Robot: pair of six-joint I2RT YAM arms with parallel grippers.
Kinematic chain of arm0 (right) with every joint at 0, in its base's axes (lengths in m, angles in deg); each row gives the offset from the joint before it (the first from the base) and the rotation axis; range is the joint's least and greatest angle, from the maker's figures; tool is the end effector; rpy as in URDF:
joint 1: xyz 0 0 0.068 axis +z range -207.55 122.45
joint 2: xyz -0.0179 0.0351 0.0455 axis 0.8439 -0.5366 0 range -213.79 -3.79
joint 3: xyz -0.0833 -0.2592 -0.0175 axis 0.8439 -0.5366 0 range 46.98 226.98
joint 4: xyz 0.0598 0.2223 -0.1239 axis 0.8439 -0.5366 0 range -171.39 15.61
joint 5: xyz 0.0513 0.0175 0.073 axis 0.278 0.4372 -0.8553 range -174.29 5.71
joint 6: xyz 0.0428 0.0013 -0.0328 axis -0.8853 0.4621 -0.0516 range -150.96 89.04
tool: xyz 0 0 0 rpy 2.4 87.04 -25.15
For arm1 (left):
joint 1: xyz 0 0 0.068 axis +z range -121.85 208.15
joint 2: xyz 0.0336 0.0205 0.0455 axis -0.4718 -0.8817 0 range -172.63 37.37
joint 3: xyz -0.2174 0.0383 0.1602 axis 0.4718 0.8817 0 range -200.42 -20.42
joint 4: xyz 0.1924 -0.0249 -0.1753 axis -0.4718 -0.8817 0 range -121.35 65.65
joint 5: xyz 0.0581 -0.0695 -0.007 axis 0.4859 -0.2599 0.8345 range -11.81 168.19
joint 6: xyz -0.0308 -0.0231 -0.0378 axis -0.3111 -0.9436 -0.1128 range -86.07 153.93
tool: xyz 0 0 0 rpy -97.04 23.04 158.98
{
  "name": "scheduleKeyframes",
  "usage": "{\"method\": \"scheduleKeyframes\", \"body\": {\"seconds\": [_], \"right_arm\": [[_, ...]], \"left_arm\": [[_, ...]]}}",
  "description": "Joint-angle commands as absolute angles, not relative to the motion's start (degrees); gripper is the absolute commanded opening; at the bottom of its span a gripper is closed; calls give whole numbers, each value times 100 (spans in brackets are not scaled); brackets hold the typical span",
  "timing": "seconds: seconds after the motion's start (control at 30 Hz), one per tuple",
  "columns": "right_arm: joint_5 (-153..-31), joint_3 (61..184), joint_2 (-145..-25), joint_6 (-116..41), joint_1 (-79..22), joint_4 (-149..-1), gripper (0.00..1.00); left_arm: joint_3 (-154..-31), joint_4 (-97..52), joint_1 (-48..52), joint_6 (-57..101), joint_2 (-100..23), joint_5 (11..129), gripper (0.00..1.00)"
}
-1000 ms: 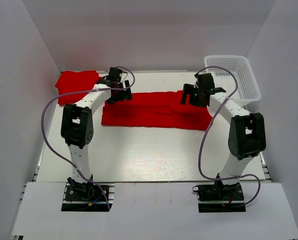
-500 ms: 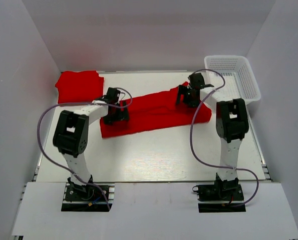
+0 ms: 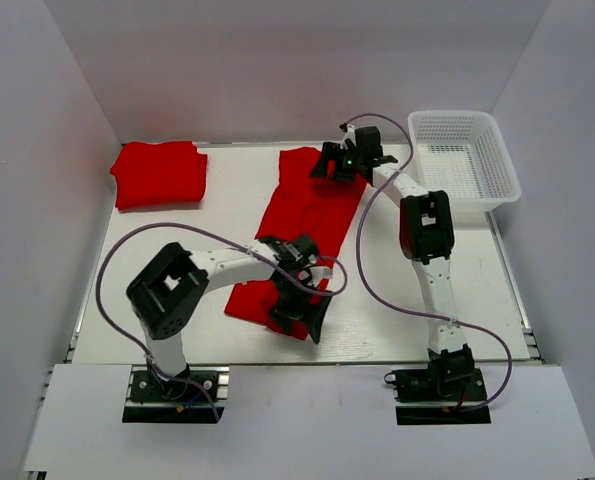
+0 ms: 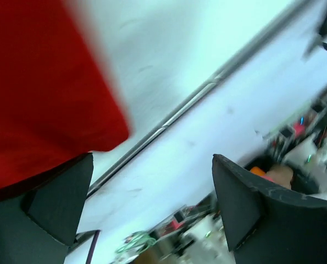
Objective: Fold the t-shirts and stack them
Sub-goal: Rotate the tshirt 90 degrees
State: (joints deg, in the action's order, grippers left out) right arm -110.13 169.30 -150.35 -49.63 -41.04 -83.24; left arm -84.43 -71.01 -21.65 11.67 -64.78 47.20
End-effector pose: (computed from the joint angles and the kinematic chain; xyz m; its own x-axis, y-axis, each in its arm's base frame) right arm 0.5489 0.1790 0.1553 -0.6898 0.0961 -0.7176 -0.4065 0.7687 0.4938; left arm 0.1891 -0.2522 0.1633 -0.8543 0.5079 0.1104 0.3904 0.7672 -0.5089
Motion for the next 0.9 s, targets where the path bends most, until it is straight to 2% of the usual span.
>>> {"method": "scheduleKeyframes", "body": {"seconds": [0.0,0.27,0.53,0.63,0.67,0.73,0.87], "right_arm": [[-11522,17187,-15267,-5240,-3971,-7598,90],[-11707,17047,-15198,-5206,-3865,-7571,90],[-11146,16863,-14021,-4512,-3866,-8335,90],[-10848,16633,-13502,-4450,-3831,-8677,90],[-10741,16590,-13432,-4441,-3813,-8757,90],[-10434,16265,-13029,-4414,-3778,-8986,90],[-8979,15834,-12518,-4659,-3541,-9512,90]], "left_arm": [[-9203,-7621,-2361,1933,-6835,3935,99],[-9679,-7506,-2670,2171,-7443,3880,99],[-10865,-7567,-2547,2277,-6749,4838,99],[-11103,-7691,-2546,2032,-6232,5707,99],[-11103,-7691,-2546,1909,-6030,6362,99],[-10859,-7691,-2485,1402,-5274,7042,99],[-10234,-8392,-2073,144,-4482,9125,99]]}}
